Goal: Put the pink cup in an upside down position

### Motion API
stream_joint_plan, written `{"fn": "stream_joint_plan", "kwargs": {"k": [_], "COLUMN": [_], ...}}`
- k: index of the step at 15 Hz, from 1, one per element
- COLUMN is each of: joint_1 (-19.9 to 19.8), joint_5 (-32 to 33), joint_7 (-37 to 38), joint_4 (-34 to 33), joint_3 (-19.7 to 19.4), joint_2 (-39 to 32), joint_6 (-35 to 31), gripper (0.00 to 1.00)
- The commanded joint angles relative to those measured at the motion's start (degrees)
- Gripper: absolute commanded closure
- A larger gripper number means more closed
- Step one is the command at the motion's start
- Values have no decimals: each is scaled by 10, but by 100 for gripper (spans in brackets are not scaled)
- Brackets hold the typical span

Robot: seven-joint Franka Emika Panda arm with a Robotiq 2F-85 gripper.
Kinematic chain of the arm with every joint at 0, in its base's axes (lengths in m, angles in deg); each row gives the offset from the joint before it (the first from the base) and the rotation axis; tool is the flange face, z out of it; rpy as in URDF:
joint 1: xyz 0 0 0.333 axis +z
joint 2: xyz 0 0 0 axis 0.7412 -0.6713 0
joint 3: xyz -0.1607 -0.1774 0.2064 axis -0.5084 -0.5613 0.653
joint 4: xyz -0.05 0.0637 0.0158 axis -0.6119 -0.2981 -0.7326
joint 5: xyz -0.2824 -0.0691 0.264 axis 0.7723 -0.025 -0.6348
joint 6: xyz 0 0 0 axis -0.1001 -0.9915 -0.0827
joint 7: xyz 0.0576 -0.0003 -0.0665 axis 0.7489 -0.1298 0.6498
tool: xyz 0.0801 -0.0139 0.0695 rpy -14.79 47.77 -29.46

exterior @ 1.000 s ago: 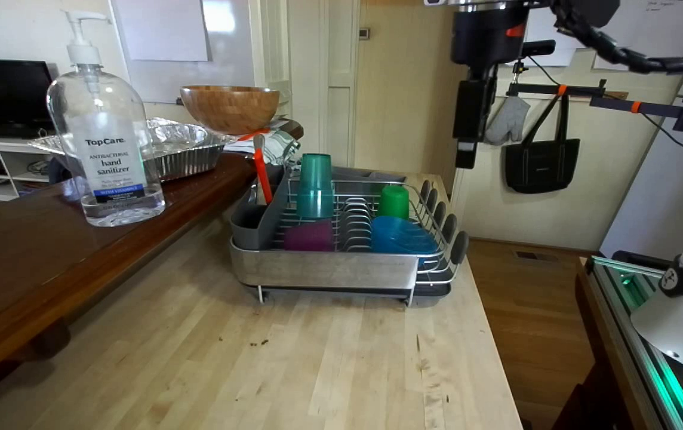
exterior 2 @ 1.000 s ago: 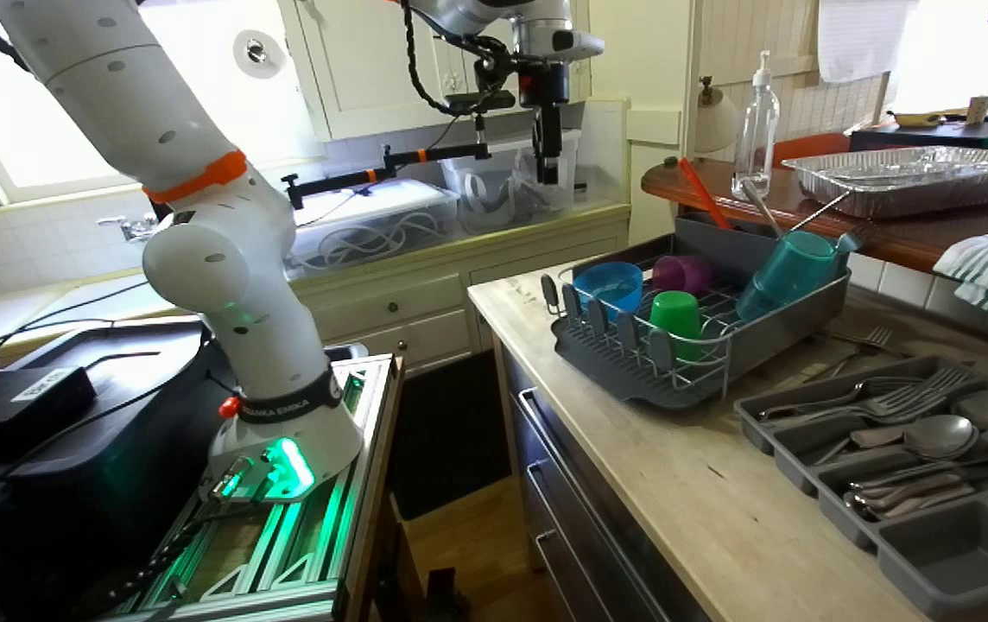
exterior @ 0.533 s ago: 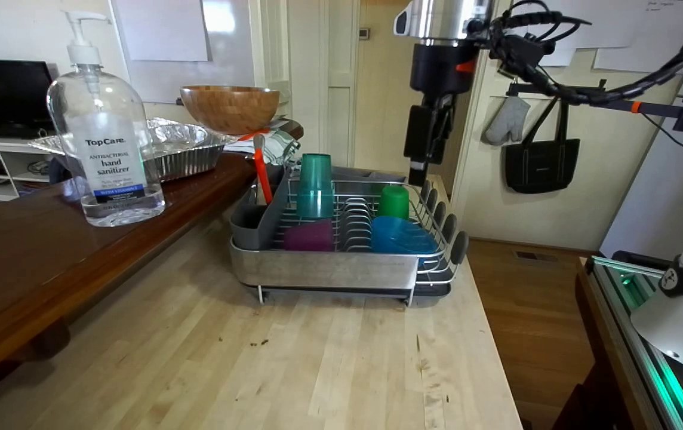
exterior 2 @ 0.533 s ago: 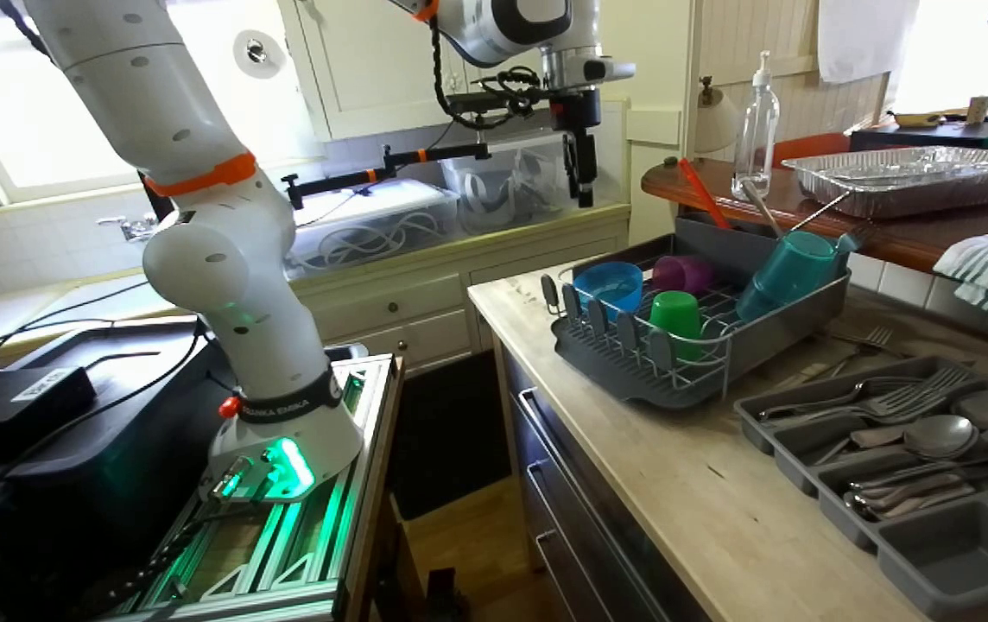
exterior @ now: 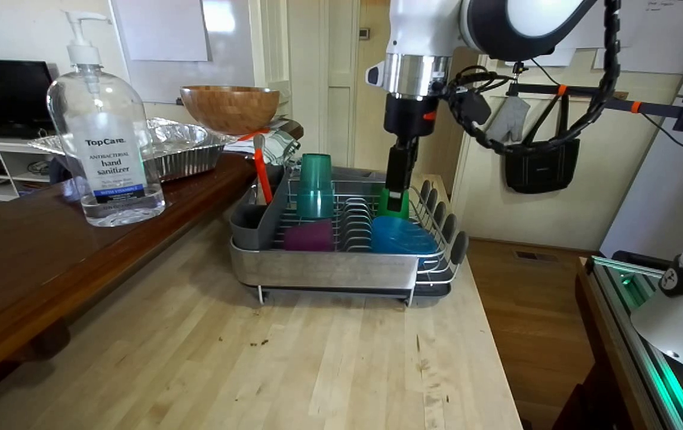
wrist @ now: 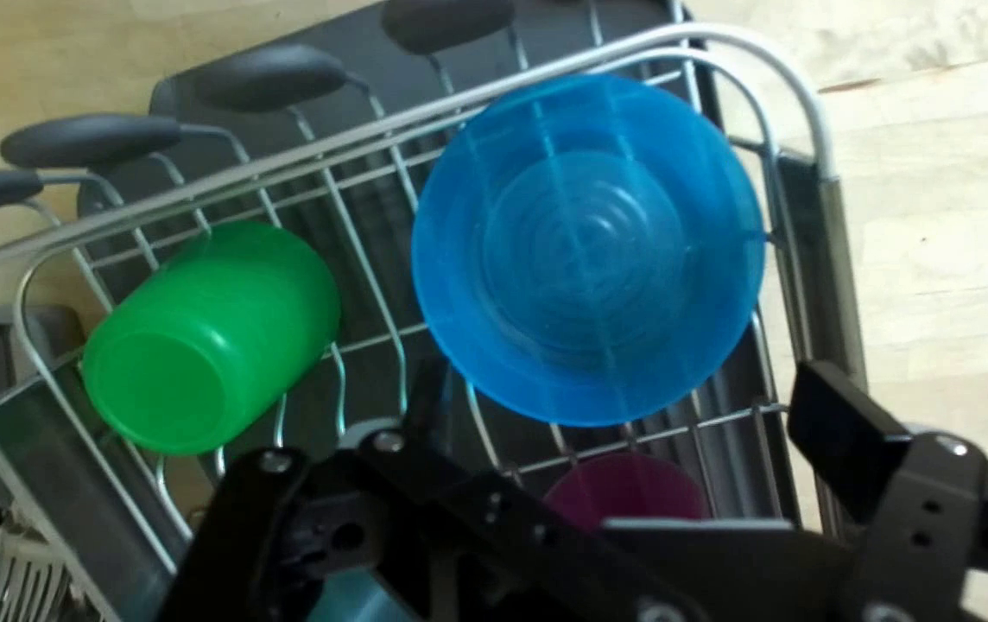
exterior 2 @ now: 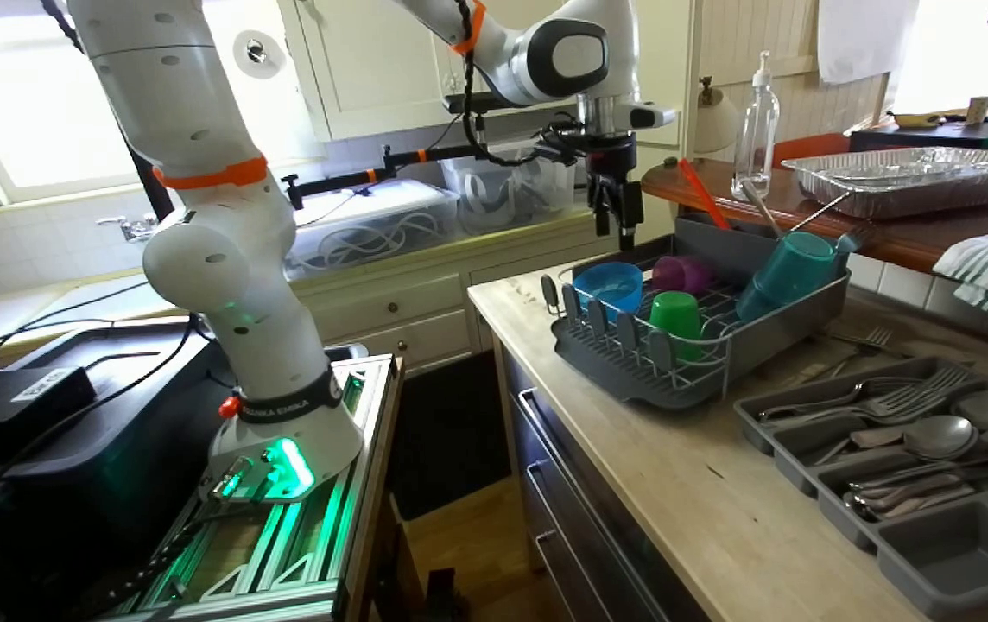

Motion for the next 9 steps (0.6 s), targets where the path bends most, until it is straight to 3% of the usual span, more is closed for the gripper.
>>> {"fn": "stream_joint_plan", "kwargs": {"k": [1, 4, 6, 9], "joint_1": [6, 4, 11, 13], "joint_5": [1, 2, 42, 179], "joint_7": [-16, -30, 50, 119], "joint_4": [0, 0, 46, 66], "joint_3": [-13, -17, -5, 7], "joint_2": [0, 0, 23, -7], "joint_6": [-4, -8, -98, -229], "gripper": [0, 0, 0, 0]}}
